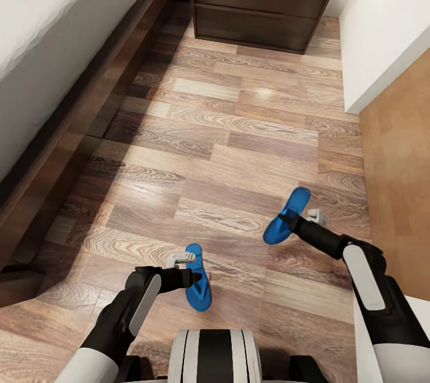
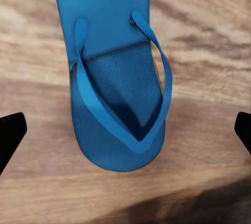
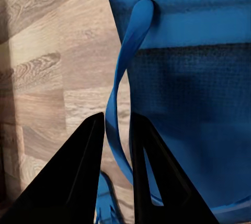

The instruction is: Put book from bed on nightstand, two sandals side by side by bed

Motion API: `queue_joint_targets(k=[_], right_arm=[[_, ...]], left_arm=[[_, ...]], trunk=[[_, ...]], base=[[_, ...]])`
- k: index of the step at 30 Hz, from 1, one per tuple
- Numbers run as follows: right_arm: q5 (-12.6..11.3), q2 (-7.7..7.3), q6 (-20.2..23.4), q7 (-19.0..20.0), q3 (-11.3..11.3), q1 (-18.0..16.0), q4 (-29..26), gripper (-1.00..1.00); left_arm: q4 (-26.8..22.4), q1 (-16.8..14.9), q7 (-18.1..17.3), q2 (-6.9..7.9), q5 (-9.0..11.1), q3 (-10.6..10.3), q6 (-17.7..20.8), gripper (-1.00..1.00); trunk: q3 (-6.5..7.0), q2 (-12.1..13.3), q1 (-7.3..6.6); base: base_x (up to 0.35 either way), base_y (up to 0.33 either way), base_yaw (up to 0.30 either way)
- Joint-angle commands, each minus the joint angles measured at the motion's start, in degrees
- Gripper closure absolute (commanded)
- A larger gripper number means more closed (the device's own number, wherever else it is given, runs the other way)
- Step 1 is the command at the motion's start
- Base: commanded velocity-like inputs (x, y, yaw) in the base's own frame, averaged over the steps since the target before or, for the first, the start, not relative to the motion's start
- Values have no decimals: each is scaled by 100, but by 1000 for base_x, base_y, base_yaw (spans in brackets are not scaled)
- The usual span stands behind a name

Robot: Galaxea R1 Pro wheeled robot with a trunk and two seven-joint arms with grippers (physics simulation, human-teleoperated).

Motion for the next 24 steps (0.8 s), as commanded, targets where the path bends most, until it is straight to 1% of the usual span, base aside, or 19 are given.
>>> queue_joint_targets(k=[1, 3, 21, 24], right_arm=[[15, 2, 34, 45, -12, -3, -20, 100], [14, 2, 37, 49, -13, -3, -30, 100], [13, 4, 39, 53, -13, -3, -32, 100], [13, 4, 39, 54, -13, -3, -32, 100]], left_arm=[[-6, -1, -12, -1, -8, 3, 24, -100], [-6, -1, -12, -1, -8, 3, 24, -100], [-9, -1, -12, -1, -8, 3, 24, -100], [-9, -1, -12, -3, -7, 3, 24, -100]], trunk=[[-3, -1, -1], [-3, -1, -1], [-402, -25, 46], [-402, -25, 46]], base=[[0, 0, 0], [0, 0, 0], [0, 0, 0], [0, 0, 0]])
